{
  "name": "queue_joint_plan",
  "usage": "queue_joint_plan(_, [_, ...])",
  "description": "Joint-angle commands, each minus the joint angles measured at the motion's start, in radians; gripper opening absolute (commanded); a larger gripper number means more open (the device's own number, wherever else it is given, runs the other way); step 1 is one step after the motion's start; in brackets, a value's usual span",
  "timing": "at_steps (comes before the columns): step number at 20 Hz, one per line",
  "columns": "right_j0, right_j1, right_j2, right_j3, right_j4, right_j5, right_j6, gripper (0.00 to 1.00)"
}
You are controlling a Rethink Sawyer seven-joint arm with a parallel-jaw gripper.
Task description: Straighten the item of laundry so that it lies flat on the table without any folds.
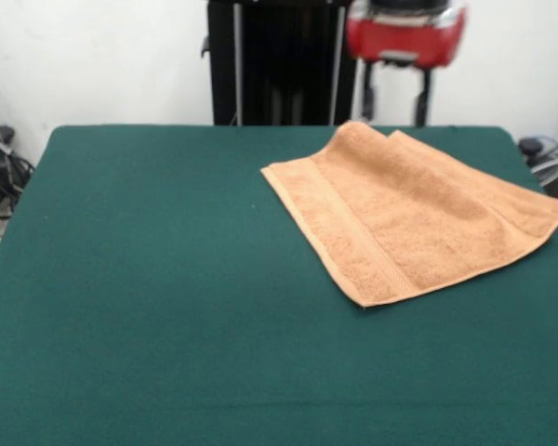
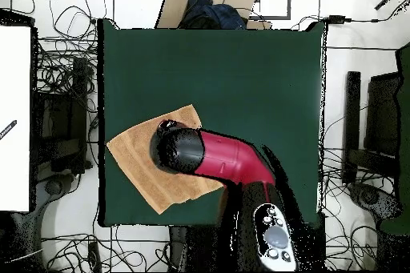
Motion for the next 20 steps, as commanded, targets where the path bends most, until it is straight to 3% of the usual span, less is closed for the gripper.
queue_joint_plan(1, [-0.064,0.104,0.138,0.005,-0.134,-0.031,-0.158,1.0])
queue_joint_plan(9, [-0.041,0.094,0.137,-0.037,-0.225,-0.011,-0.073,1.0])
queue_joint_plan(20, [-0.071,0.193,0.171,-0.082,-0.277,-0.064,-0.054,1.0])
